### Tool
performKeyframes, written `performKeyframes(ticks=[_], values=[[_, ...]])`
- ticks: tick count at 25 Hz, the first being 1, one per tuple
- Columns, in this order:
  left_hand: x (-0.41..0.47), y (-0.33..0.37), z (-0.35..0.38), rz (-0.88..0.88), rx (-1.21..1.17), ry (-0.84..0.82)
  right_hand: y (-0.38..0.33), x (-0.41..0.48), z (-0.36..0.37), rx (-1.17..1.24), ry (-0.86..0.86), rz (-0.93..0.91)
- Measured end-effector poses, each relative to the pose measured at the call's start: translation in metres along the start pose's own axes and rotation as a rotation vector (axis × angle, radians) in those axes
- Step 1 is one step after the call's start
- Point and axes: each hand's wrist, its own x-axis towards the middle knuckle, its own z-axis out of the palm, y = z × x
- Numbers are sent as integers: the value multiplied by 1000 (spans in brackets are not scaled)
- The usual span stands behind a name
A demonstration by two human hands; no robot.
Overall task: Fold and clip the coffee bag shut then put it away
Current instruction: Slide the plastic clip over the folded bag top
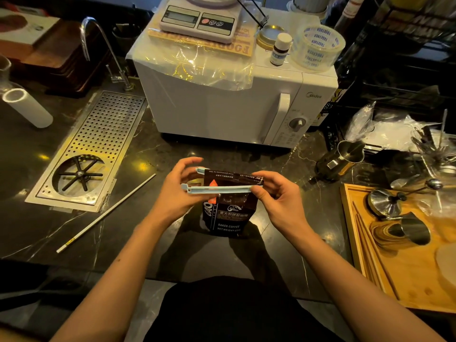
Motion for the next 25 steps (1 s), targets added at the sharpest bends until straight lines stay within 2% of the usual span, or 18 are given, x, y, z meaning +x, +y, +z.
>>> performKeyframes(ticks=[2, 4, 8, 13, 20, 25], values=[[-3, 1, -12, -65, 20, -110, 1, -1, 1, -15, 12, -6], [-8, 2, -16, -80, -13, -144, 1, -1, 1, -23, 21, -14], [-11, 4, -14, -77, -94, -63, 3, -3, 2, -26, 36, -34], [-11, 1, -17, -64, -187, -68, 5, -6, 5, -20, 65, -43], [-6, 6, -13, 40, -10, 87, 8, -6, 7, -34, 94, -55], [-5, 8, -12, 107, 75, 121, 8, -6, 8, -43, 87, -57]])
